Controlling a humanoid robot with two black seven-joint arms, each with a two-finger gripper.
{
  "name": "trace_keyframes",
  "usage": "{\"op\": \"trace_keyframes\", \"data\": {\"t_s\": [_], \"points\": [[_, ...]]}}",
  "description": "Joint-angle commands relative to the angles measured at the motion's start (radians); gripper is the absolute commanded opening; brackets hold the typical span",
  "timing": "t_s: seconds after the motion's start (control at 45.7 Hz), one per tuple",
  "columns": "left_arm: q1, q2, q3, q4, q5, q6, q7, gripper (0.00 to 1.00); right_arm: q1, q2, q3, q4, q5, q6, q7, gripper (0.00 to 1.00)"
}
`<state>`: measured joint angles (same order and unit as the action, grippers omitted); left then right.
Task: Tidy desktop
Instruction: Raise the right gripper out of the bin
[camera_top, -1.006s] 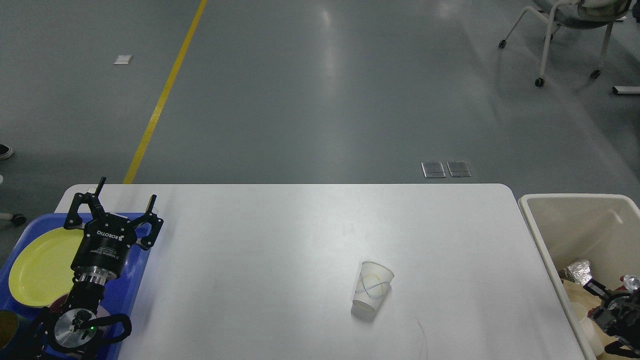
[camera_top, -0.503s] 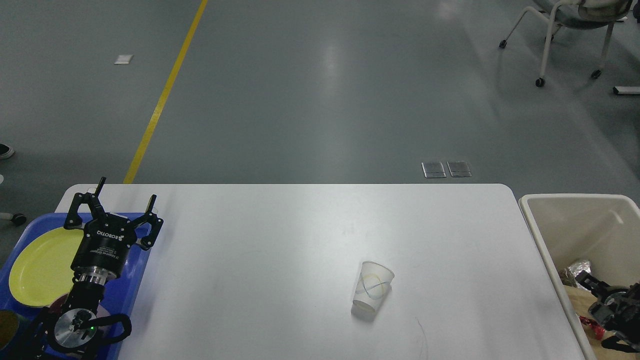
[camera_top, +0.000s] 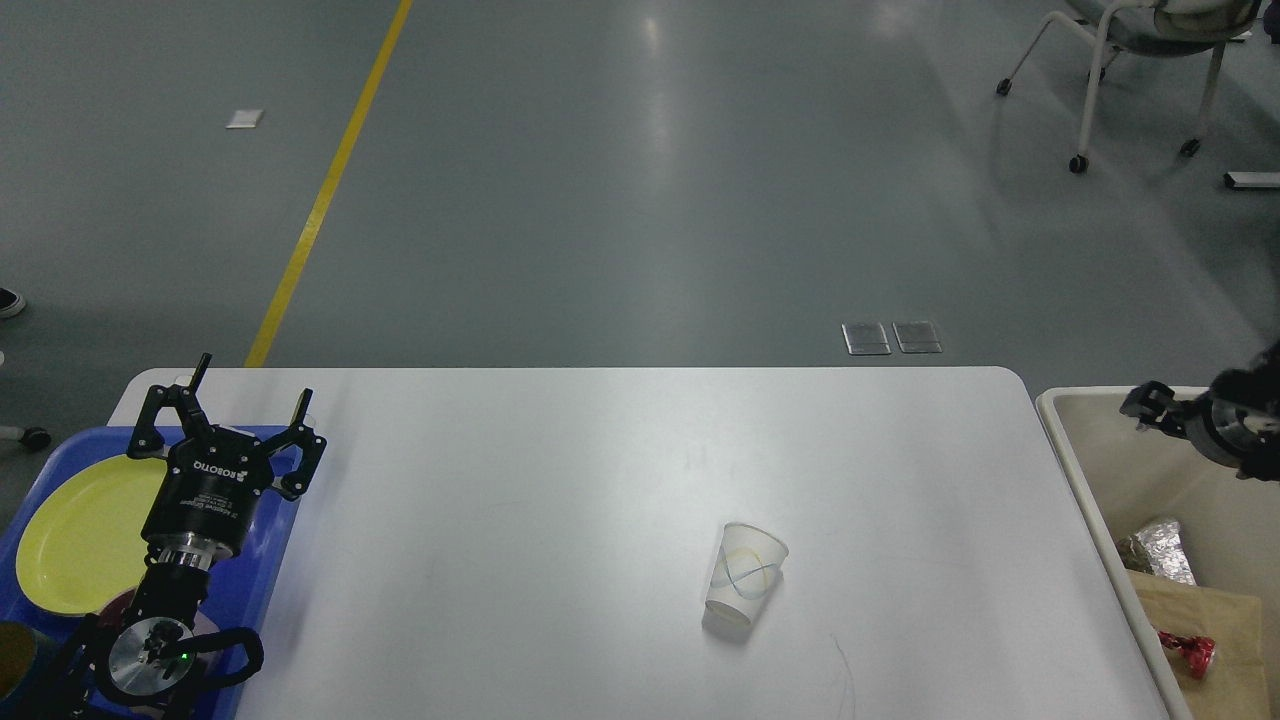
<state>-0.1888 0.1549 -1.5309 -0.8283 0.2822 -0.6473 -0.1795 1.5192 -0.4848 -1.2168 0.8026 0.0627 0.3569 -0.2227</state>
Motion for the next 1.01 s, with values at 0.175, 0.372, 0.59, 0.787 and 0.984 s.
{"op": "trace_keyframes", "data": {"t_s": [0.175, 0.372, 0.59, 0.787, 0.984], "points": [[0.000, 0.000, 0.000, 0.000, 0.000, 0.000, 0.002, 0.96, 0.490, 0.218, -0.078, 0.225, 0.005, 0.387, -0.007, 1.00], [0.000, 0.000, 0.000, 0.000, 0.000, 0.000, 0.002, 0.96, 0.760, 0.238, -0.035, 0.469, 0.011, 0.473, -0.009, 1.00], [0.002, 0.000, 0.000, 0.000, 0.000, 0.000, 0.000, 0.96, 1.007, 0.232, -0.044, 0.723, 0.016, 0.470, -0.009, 1.00], [0.002, 0.000, 0.000, 0.000, 0.000, 0.000, 0.000, 0.96, 1.073, 0.238, -0.039, 0.820, 0.016, 0.464, -0.009, 1.00], [0.002, 0.000, 0.000, 0.000, 0.000, 0.000, 0.000, 0.96, 1.070, 0.236, -0.041, 0.819, 0.016, 0.442, -0.009, 1.00]]}}
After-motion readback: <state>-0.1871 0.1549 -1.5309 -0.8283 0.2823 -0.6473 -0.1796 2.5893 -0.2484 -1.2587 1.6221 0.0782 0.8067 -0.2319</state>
